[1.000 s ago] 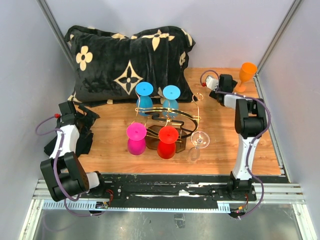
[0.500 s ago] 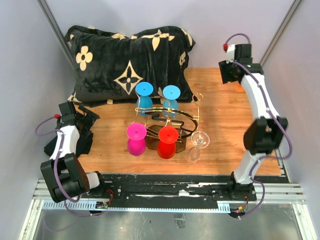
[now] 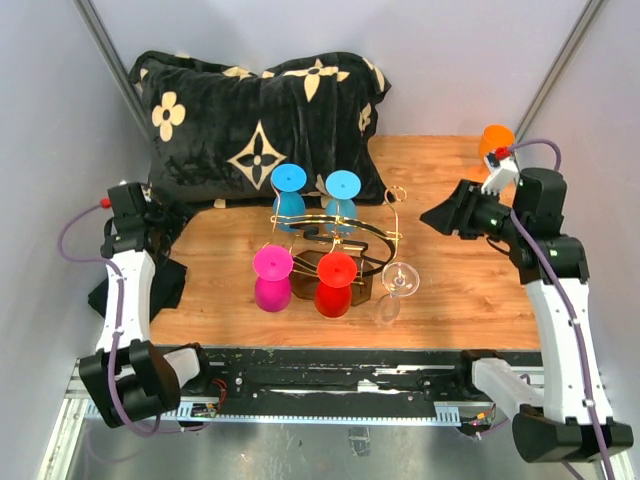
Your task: Take the wine glass off the wine glass rack
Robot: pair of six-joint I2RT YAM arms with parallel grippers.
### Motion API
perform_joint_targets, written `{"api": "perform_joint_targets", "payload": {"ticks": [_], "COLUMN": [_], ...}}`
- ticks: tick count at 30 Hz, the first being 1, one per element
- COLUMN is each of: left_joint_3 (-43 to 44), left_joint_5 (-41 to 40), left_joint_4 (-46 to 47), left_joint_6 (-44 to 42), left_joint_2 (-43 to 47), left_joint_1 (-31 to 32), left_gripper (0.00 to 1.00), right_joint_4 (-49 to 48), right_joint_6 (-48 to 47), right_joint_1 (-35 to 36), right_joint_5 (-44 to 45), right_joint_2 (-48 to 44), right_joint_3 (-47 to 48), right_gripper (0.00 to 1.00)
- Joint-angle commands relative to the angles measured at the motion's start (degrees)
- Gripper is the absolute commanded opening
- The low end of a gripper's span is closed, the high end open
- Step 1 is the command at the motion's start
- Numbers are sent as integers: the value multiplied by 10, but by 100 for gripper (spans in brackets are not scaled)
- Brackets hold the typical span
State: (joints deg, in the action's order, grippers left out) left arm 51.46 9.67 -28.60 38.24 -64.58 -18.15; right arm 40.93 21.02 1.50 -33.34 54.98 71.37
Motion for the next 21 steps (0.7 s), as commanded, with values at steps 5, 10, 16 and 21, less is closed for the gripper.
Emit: {"api": "perform_joint_targets", "payload": {"ticks": [5,10,16,21], "left_joint_3": [111,140,170,205], "left_joint_5": [-31,2,49,80], "left_joint_4": [-29,-37,-20,-40], "left_joint_6": [-31,-38,-48,-59], "left_joint_2": [45,36,12,-27], "left_joint_1": [56,63,75,93], "left_gripper": [79,79,79,78], "right_joint_4": [-148,-143,-112,-81], "right_joint_6": [104,105,107,97], "right_joint_1": [30,67,93,129], "right_joint_5": [-168,-153,-151,-128], "right_joint_2": [130,219,305,356], "right_joint_3": [36,113,212,258], "right_gripper": [53,53,51,49]}}
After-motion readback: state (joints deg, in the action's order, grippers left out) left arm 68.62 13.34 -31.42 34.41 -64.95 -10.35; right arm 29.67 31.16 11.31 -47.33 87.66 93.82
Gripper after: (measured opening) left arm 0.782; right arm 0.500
